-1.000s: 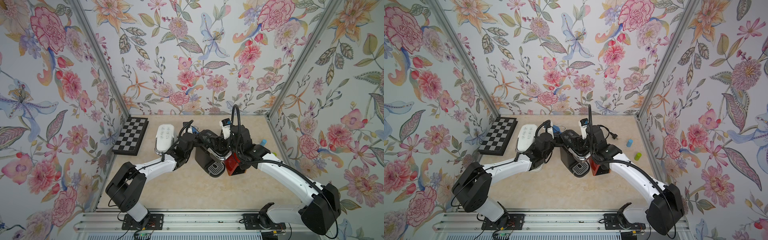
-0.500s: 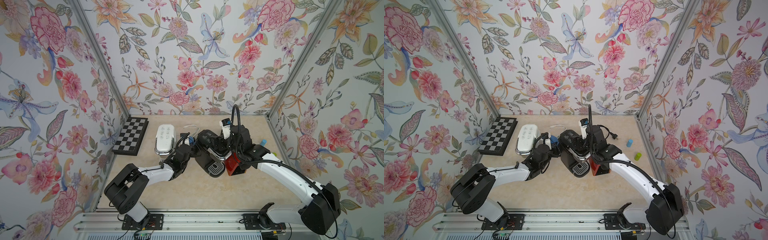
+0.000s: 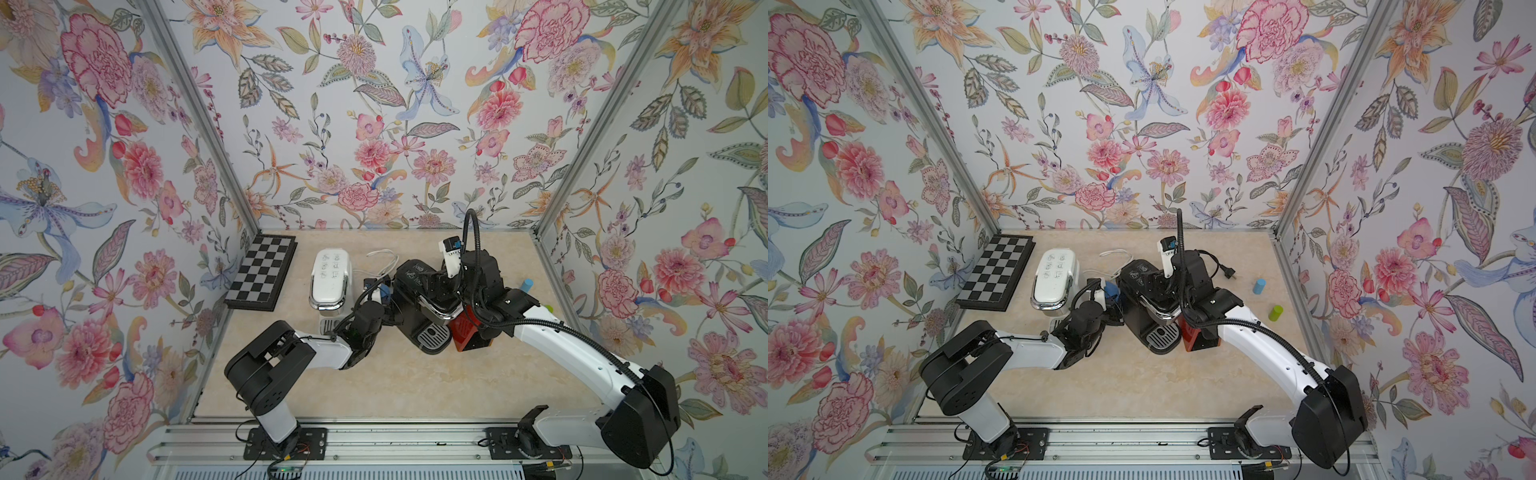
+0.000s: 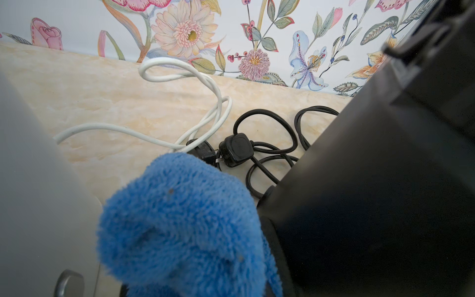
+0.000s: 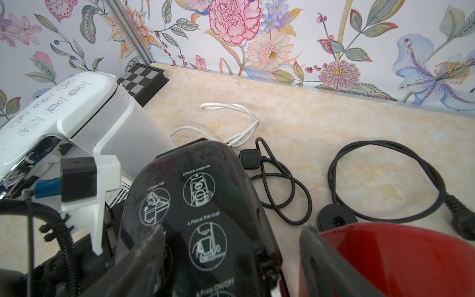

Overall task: Wipe the surface of a coffee machine
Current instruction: Wipe the dirt from the surface of the coffee machine.

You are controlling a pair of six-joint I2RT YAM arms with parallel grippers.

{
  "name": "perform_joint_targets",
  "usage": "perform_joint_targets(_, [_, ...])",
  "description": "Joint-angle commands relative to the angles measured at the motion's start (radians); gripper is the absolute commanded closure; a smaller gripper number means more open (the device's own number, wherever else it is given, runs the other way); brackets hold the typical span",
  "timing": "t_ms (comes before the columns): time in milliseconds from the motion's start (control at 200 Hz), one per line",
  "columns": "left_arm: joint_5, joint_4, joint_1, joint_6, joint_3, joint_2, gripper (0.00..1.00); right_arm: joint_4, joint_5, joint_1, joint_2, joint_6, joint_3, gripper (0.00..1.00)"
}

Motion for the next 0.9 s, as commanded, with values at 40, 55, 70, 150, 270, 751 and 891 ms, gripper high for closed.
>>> perform_joint_targets(40, [0.11, 0.044, -0.063, -0.023, -0.017, 0.041, 1.0, -0.066, -0.007, 0.005, 0.028, 0.004, -0.009, 0.17])
perform_joint_targets(55, [0.11, 0.042, -0.062, -0.023, -0.017, 0.042, 1.0, -0.065, -0.007, 0.005, 0.028, 0.005, -0.009, 0.17])
perform_joint_targets(70, [0.11, 0.041, -0.062, -0.024, -0.019, 0.045, 1.0, -0.066, -0.009, 0.005, 0.028, 0.005, -0.009, 0.17])
perform_joint_targets(150, [0.114, 0.036, -0.062, -0.025, -0.021, 0.061, 1.0, -0.065, -0.011, 0.006, 0.022, 0.008, -0.009, 0.17])
perform_joint_targets(270, [0.12, 0.036, -0.063, -0.026, -0.019, 0.038, 1.0, -0.066, -0.011, 0.006, 0.011, 0.01, -0.009, 0.17])
perform_joint_targets(751, [0.036, -0.237, -0.059, 0.2, 0.251, -0.218, 1.0, -0.065, -0.018, 0.014, -0.001, 0.025, -0.002, 0.17])
perform_joint_targets(891, [0.016, -0.257, -0.051, 0.23, 0.26, -0.24, 1.0, -0.067, -0.017, 0.014, -0.005, 0.024, -0.005, 0.16])
